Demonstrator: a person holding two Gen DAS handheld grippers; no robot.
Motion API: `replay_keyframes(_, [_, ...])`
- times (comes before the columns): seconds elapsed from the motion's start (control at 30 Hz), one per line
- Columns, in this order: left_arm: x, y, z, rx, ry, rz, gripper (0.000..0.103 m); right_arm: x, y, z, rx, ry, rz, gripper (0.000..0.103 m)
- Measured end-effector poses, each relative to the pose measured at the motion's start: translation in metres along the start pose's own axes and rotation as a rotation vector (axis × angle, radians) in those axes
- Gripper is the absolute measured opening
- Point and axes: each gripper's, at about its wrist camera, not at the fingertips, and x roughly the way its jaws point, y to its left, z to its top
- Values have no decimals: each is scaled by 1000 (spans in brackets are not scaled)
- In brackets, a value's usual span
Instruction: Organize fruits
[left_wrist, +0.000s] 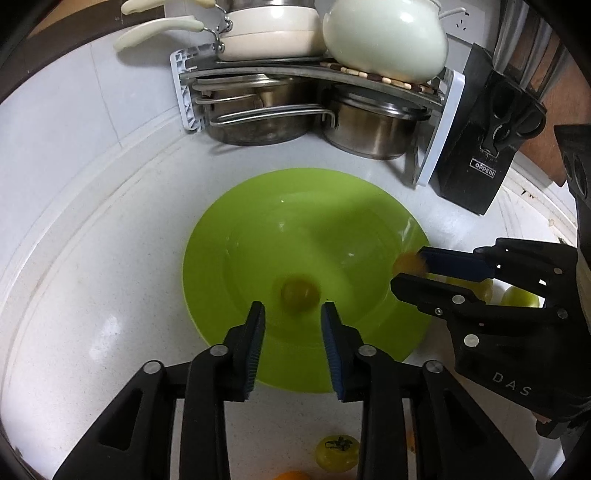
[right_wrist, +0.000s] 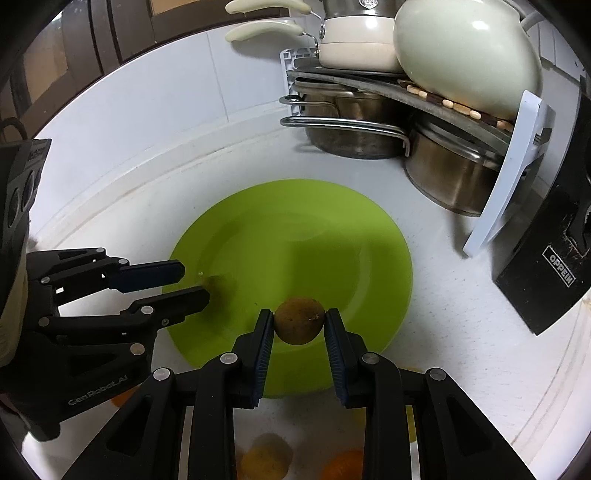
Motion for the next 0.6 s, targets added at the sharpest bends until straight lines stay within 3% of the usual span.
replay_keyframes(0.5, [-67,1,-11,-28,-136,24,51,-54,24,-2,-30,-100,8,31])
replay_keyframes(0.6, [-85,1,-16,-32,-168,31,57,-70,31,-3,-40,-134,7,38])
